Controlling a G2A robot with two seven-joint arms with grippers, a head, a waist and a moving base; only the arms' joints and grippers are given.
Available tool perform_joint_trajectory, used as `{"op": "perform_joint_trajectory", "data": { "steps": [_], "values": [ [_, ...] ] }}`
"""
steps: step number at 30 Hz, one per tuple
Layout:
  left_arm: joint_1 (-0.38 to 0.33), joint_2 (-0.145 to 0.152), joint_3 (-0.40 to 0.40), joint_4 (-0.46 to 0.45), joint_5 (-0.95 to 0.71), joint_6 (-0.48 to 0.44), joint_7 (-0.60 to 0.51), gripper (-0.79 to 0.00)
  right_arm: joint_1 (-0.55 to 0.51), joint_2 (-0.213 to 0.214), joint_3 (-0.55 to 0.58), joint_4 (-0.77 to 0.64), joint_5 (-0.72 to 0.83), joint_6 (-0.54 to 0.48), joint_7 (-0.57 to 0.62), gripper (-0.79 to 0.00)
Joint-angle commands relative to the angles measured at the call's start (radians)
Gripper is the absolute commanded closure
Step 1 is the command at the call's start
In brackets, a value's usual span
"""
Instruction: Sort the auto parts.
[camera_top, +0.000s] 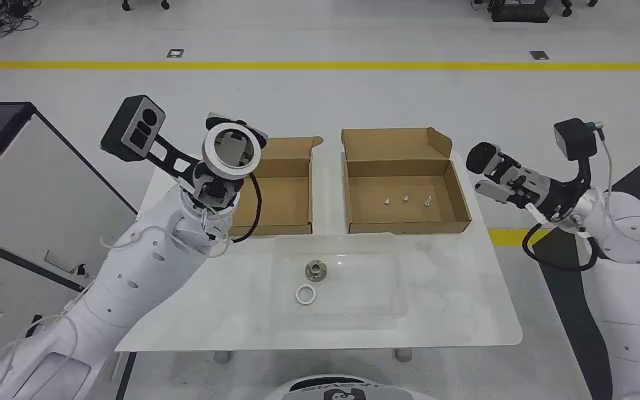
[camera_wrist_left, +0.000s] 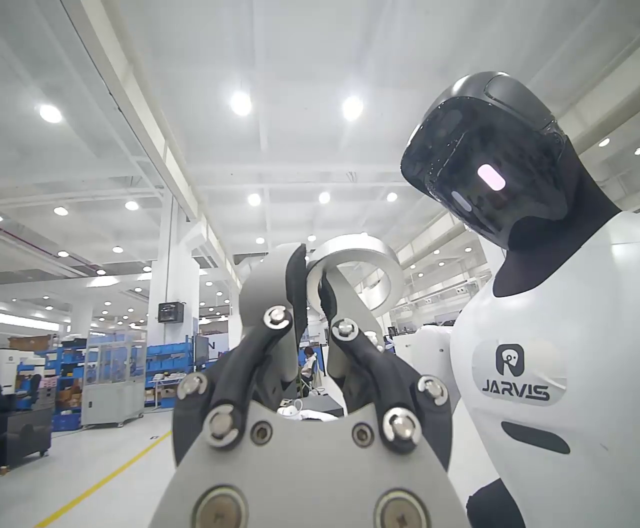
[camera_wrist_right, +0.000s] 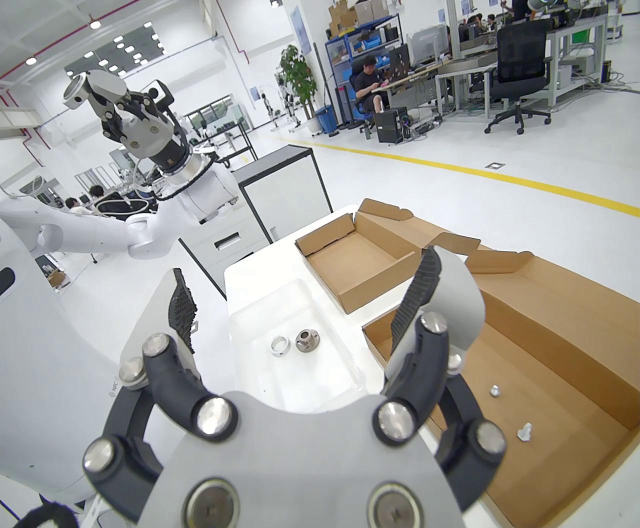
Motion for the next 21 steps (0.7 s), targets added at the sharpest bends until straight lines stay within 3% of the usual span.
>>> {"op": "perform_joint_trajectory", "data": {
  "steps": [1,11,21],
  "values": [
    [0.0,0.0,0.0,0.0,0.0,0.0,0.0,0.0,0.0,0.0,0.0,0.0,0.0,0.0,0.0,-0.785],
    [0.013,-0.002,-0.012,-0.01,-0.01,0.028,-0.046,0.0,0.0,0.0,0.0,0.0,0.0,0.0,0.0,-0.785],
    [0.043,0.016,-0.081,-0.008,-0.109,0.296,-0.521,0.0,0.0,0.0,0.0,0.0,0.0,0.0,0.0,-0.785]
  ]
}}
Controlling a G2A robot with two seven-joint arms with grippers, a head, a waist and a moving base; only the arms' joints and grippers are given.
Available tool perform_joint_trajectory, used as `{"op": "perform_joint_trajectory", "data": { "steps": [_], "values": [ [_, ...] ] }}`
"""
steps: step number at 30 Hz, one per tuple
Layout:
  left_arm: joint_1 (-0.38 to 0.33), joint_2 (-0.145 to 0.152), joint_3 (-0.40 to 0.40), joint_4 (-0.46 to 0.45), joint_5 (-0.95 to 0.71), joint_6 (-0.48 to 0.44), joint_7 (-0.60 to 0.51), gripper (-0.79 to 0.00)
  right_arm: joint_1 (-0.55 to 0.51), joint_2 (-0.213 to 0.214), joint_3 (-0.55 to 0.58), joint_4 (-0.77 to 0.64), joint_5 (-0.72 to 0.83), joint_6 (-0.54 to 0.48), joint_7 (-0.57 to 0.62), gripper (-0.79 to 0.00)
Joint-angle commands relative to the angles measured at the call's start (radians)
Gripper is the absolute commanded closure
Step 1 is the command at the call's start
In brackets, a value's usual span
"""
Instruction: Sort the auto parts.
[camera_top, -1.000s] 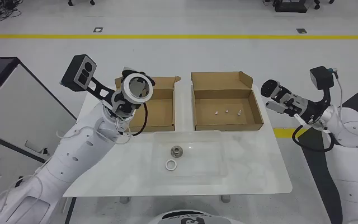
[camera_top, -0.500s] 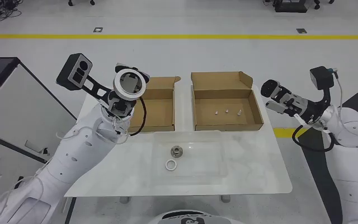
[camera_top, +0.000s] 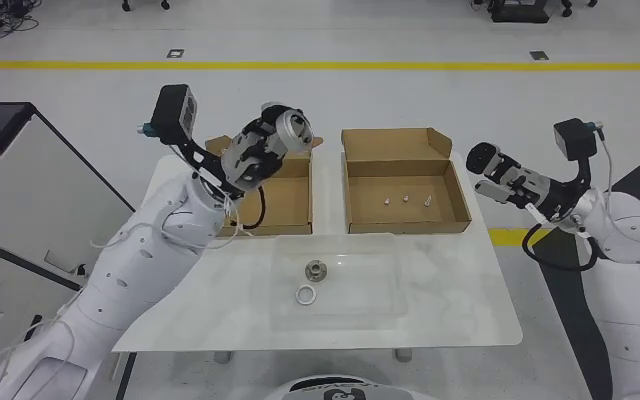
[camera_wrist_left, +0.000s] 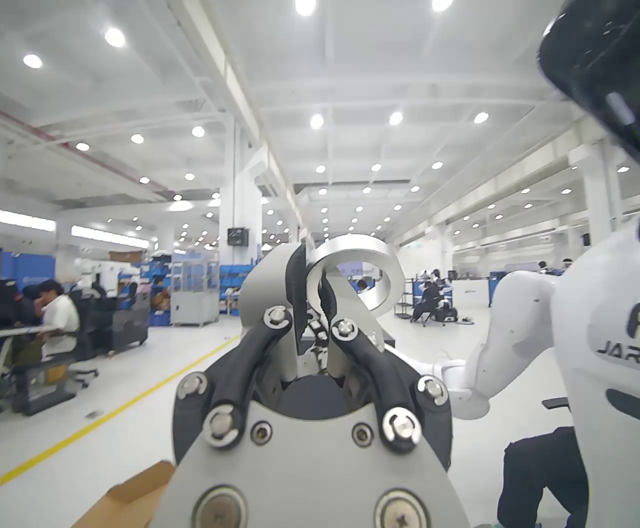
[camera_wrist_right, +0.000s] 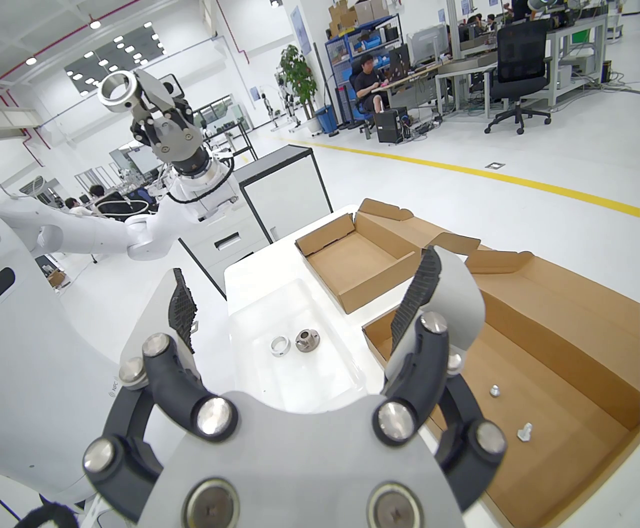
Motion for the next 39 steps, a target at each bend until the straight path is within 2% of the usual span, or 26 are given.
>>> {"op": "perform_joint_trajectory", "data": {
  "steps": [1,6,12,21,25,32,39],
  "values": [
    [0.017,0.006,-0.025,-0.011,0.014,0.075,-0.101,0.0,0.0,0.0,0.0,0.0,0.0,0.0,0.0,-0.785],
    [0.049,0.019,-0.075,-0.043,0.067,0.228,-0.316,0.0,0.0,0.0,0.0,0.0,0.0,0.0,0.0,-0.785],
    [0.033,0.02,-0.086,-0.066,0.153,0.353,-0.532,0.0,0.0,0.0,0.0,0.0,0.0,0.0,0.0,-0.785],
    [-0.04,-0.001,-0.026,-0.035,0.304,0.464,-0.756,0.0,0.0,0.0,0.0,0.0,0.0,0.0,0.0,-0.785],
    [-0.08,-0.012,0.015,-0.003,0.42,0.504,-0.866,0.0,0.0,0.0,0.0,0.0,0.0,0.0,0.0,-0.785],
    [-0.187,-0.04,0.114,0.099,0.567,0.457,-1.074,0.0,0.0,0.0,0.0,0.0,0.0,0.0,0.0,-0.785],
    [-0.335,-0.11,0.259,0.284,0.595,0.393,-1.197,0.0,0.0,0.0,0.0,0.0,0.0,0.0,0.0,-0.785]
  ]
}}
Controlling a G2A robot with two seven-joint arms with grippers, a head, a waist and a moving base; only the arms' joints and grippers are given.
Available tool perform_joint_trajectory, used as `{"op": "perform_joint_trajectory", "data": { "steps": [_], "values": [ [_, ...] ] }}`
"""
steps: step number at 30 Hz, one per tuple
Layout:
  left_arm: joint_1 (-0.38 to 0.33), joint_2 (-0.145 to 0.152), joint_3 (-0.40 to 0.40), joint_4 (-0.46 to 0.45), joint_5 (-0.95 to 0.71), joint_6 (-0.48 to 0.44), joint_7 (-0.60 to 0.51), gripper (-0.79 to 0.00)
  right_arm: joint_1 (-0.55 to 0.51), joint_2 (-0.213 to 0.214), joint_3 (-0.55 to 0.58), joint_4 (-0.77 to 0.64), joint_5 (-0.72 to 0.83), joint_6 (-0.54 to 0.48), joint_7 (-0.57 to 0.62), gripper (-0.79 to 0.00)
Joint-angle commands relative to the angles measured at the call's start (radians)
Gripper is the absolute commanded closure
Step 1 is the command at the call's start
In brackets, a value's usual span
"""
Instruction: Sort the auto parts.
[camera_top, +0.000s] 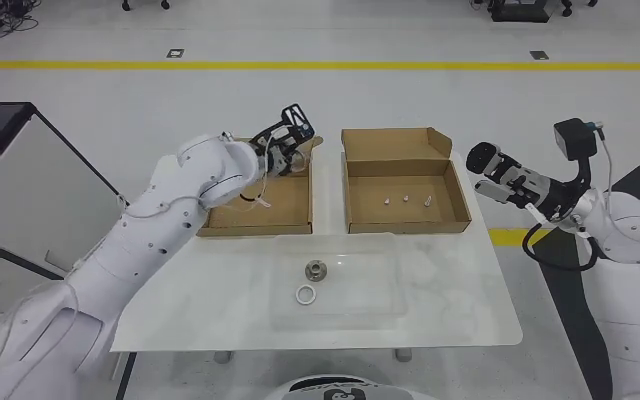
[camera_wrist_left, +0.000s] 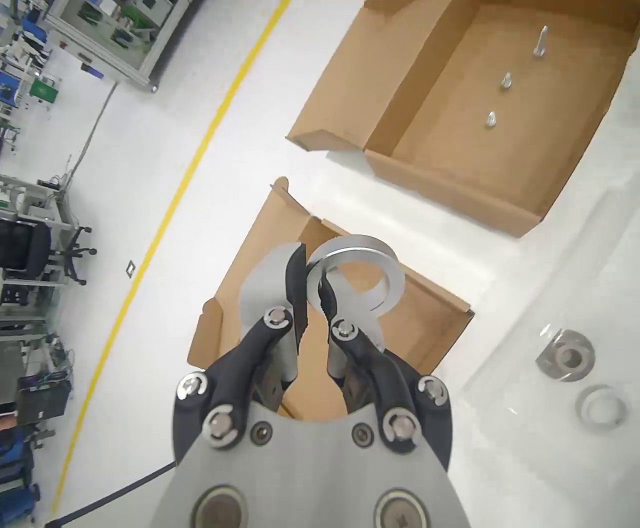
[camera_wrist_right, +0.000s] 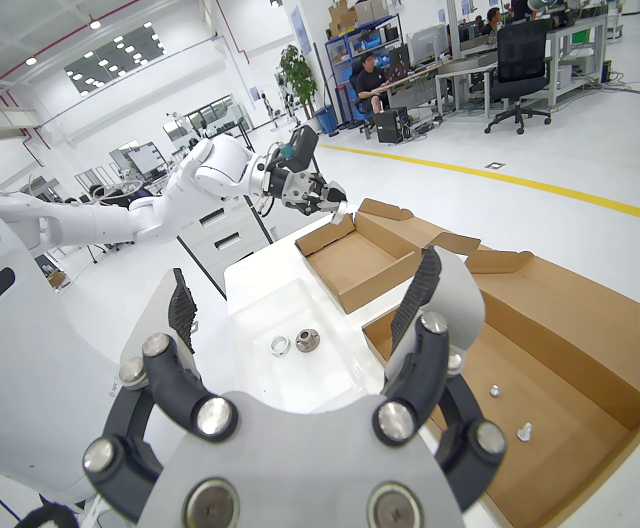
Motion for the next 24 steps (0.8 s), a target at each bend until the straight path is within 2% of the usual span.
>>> {"op": "perform_joint_trajectory", "data": {
  "steps": [1,7,12,19,24],
  "values": [
    [-0.042,-0.027,0.056,0.07,0.001,-0.024,-0.037,0.0,0.0,0.0,0.0,0.0,0.0,0.0,0.0,-0.785],
    [-0.124,-0.108,0.179,0.25,-0.006,-0.054,-0.07,0.0,0.0,0.0,0.0,0.0,0.0,0.0,0.0,-0.785],
    [-0.164,-0.177,0.259,0.397,-0.005,-0.067,-0.081,0.0,0.0,0.0,0.0,0.0,0.0,0.0,0.0,-0.785],
    [-0.199,-0.268,0.339,0.586,0.012,-0.095,-0.076,0.0,0.0,0.0,0.0,0.0,0.0,0.0,0.0,-0.785],
    [-0.214,-0.321,0.369,0.7,0.029,-0.106,-0.045,0.0,0.0,0.0,0.0,0.0,0.0,0.0,0.0,-0.785]
  ]
}}
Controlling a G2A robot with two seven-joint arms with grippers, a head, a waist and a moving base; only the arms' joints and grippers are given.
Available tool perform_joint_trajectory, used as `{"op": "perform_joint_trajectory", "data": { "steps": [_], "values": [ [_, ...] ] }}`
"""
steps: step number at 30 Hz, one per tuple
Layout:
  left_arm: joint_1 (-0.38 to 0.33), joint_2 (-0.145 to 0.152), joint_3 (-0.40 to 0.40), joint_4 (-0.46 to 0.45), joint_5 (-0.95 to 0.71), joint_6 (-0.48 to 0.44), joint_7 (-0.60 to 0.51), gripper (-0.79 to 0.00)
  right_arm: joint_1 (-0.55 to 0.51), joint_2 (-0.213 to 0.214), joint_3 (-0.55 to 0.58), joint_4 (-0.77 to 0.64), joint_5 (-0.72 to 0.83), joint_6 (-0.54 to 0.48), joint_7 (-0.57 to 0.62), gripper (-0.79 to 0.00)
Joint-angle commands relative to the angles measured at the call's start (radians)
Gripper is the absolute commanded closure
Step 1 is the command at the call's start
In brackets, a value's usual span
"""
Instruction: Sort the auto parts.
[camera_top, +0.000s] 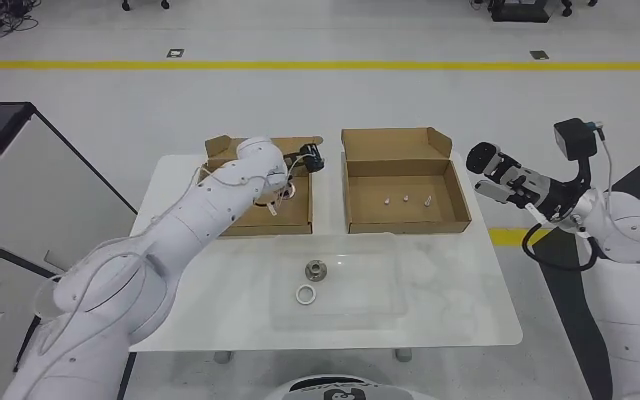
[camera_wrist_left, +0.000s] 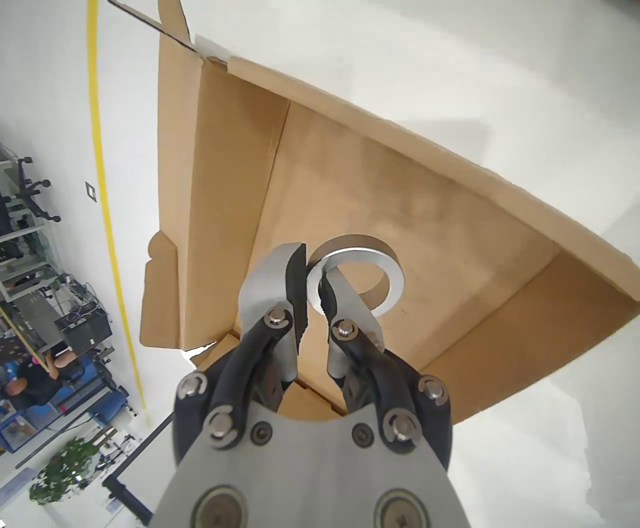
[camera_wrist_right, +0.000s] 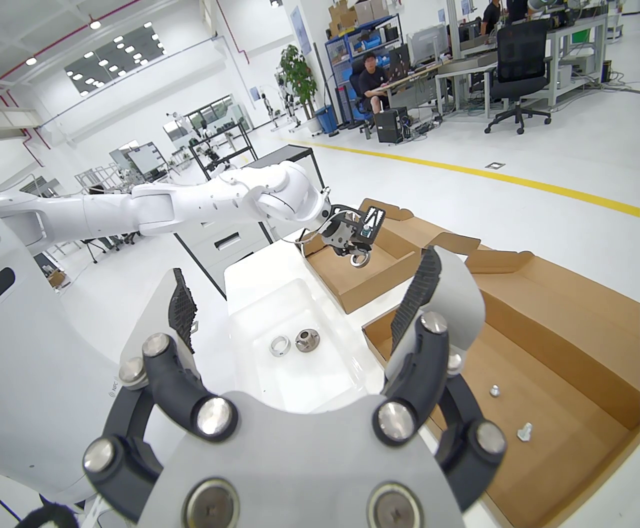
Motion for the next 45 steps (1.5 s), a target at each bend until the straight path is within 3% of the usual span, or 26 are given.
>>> {"op": "perform_joint_trajectory", "data": {
  "steps": [1,13,25,26,27,28,31,32,45],
  "values": [
    [-0.004,-0.023,0.01,0.051,0.005,-0.006,0.02,0.0,0.0,0.0,0.0,0.0,0.0,0.0,0.0,-0.785],
    [-0.013,-0.134,0.044,0.283,0.026,-0.043,0.1,0.0,0.0,0.0,0.0,0.0,0.0,0.0,0.0,-0.785],
    [-0.02,-0.206,0.041,0.433,0.017,-0.102,0.152,0.0,0.0,0.0,0.0,0.0,0.0,0.0,0.0,-0.785],
    [-0.021,-0.21,0.041,0.442,0.017,-0.104,0.154,-0.055,0.0,0.0,0.0,0.0,0.0,0.0,0.0,-0.785],
    [-0.022,-0.213,0.04,0.447,0.018,-0.105,0.156,-0.185,0.0,0.0,0.0,0.0,0.0,0.0,0.0,-0.785],
    [-0.023,-0.219,0.04,0.458,0.019,-0.108,0.16,-0.252,0.0,0.0,0.0,0.0,0.0,0.0,0.0,-0.785],
    [-0.027,-0.229,0.038,0.479,0.023,-0.117,0.171,-0.582,0.0,0.0,0.0,0.0,0.0,0.0,0.0,-0.785],
    [-0.028,-0.231,0.037,0.484,0.023,-0.116,0.174,-0.77,0.0,0.0,0.0,0.0,0.0,0.0,0.0,-0.785],
    [-0.075,-0.249,0.013,0.533,0.036,-0.132,0.209,-0.785,0.0,0.0,0.0,0.0,0.0,0.0,0.0,-0.785]
  ]
}}
